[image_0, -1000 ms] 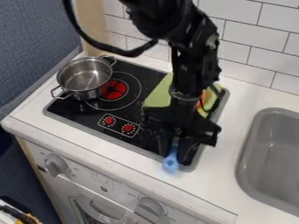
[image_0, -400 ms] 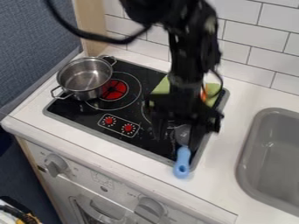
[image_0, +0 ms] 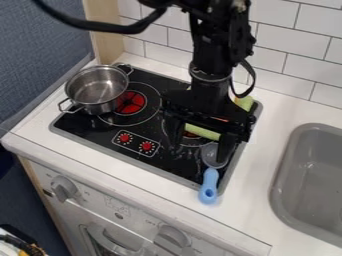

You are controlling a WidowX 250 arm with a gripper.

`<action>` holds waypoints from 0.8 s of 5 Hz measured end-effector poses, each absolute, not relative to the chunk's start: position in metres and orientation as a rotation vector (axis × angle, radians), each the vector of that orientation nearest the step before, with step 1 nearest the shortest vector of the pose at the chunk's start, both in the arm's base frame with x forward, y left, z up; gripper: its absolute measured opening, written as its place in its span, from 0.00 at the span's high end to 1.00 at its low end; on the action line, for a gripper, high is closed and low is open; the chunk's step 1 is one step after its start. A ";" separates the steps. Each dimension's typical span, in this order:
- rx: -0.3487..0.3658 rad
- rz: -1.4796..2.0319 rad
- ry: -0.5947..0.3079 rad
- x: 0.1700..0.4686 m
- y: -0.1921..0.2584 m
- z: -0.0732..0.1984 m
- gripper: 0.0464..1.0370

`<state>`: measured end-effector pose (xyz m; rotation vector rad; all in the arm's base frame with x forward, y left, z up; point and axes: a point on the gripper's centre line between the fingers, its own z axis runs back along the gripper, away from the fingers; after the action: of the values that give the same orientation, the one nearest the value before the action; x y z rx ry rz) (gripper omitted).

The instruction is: Take the small blue spoon to the right

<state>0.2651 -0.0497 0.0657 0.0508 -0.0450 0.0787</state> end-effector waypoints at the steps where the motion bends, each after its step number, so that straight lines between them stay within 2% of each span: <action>1: 0.054 0.079 -0.035 0.263 -0.049 0.066 0.04; 4: 0.055 0.077 -0.036 0.264 -0.049 0.066 0.04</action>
<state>0.2637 -0.0491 0.0657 0.0548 -0.0365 0.0766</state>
